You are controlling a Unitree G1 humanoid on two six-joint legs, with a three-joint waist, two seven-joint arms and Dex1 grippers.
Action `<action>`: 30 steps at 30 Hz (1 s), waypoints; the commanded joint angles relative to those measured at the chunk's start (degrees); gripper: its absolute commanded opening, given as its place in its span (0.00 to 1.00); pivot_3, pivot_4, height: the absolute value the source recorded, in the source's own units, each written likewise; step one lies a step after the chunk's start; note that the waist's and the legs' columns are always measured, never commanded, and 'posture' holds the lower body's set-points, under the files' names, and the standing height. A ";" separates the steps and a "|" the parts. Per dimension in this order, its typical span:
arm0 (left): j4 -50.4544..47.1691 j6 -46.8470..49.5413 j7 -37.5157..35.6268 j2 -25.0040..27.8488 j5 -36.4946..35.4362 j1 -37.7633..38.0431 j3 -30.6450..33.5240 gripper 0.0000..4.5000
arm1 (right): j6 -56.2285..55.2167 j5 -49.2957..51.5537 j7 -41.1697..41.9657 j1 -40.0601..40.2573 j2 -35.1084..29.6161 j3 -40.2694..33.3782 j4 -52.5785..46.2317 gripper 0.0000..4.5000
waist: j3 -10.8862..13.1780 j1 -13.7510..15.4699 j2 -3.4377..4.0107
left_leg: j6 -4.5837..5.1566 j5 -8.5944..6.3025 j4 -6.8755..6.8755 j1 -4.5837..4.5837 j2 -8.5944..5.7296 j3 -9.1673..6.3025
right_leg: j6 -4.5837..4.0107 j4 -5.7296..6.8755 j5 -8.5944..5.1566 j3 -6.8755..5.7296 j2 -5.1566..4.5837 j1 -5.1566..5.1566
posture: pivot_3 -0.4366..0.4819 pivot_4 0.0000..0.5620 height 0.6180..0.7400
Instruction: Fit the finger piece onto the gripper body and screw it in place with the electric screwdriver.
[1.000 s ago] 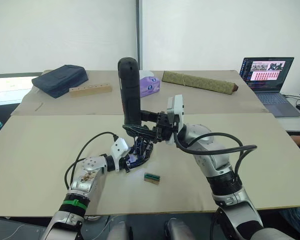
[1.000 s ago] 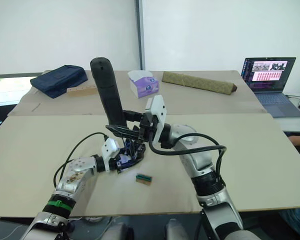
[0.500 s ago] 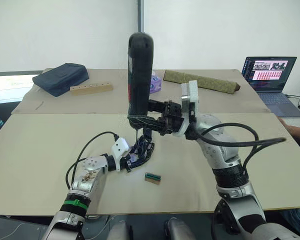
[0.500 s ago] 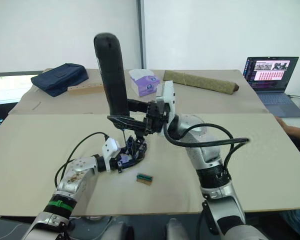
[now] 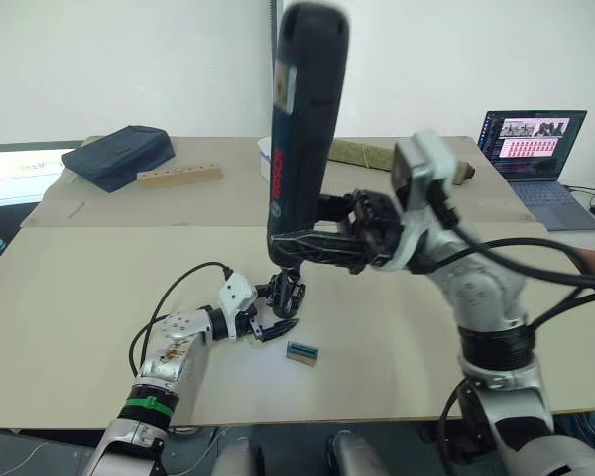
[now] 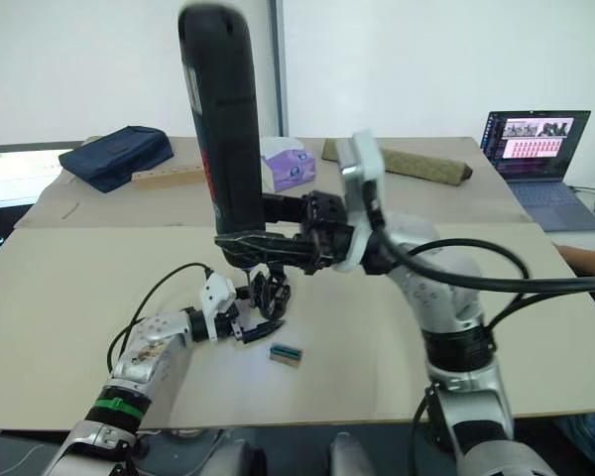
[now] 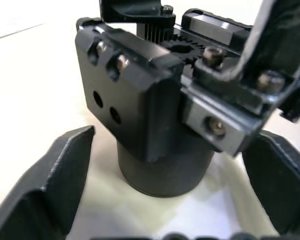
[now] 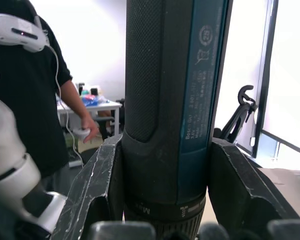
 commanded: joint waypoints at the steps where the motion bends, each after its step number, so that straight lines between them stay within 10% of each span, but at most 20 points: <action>1: 0.21 0.69 -1.61 2.62 -1.17 4.43 1.77 0.99 | 4.36 4.24 -0.47 -2.62 -6.05 -5.95 -0.05 0.42 | 0.05 -0.24 -0.03 | 0.01 0.00 -0.01 0.01 0.00 0.00 | -0.03 0.00 -0.02 0.00 0.01 -0.01 | 0.48 0.27 1.00; 12: -16.81 -0.31 -15.32 17.74 -17.11 15.49 16.09 0.99 | 22.41 -15.43 8.75 -2.28 -42.37 9.66 15.94 0.42 | 0.82 0.13 0.00 | 0.00 0.01 -0.62 -0.35 0.08 0.18 | -0.74 -0.11 -0.43 0.08 -0.15 -0.80 | 0.48 0.27 1.00; 18: -27.44 9.01 -14.34 21.65 -26.15 14.05 19.94 0.99 | 15.54 -38.42 10.53 -5.20 -41.06 29.35 30.16 0.42 | 1.15 0.60 0.27 | -0.02 0.02 -0.62 -0.75 -0.03 0.31 | -0.15 -0.48 -0.09 0.11 -0.23 -1.00 | 0.48 0.27 1.00; 30: -31.45 12.03 -14.42 24.99 -26.40 17.26 23.70 0.99 | 7.08 -53.99 16.32 -12.31 -28.52 35.24 53.04 0.42 | 1.39 0.17 0.30 | -0.01 0.04 -0.27 -1.21 -0.04 0.66 | 0.03 -0.47 0.24 0.09 0.08 -1.33 | 0.48 0.27 1.00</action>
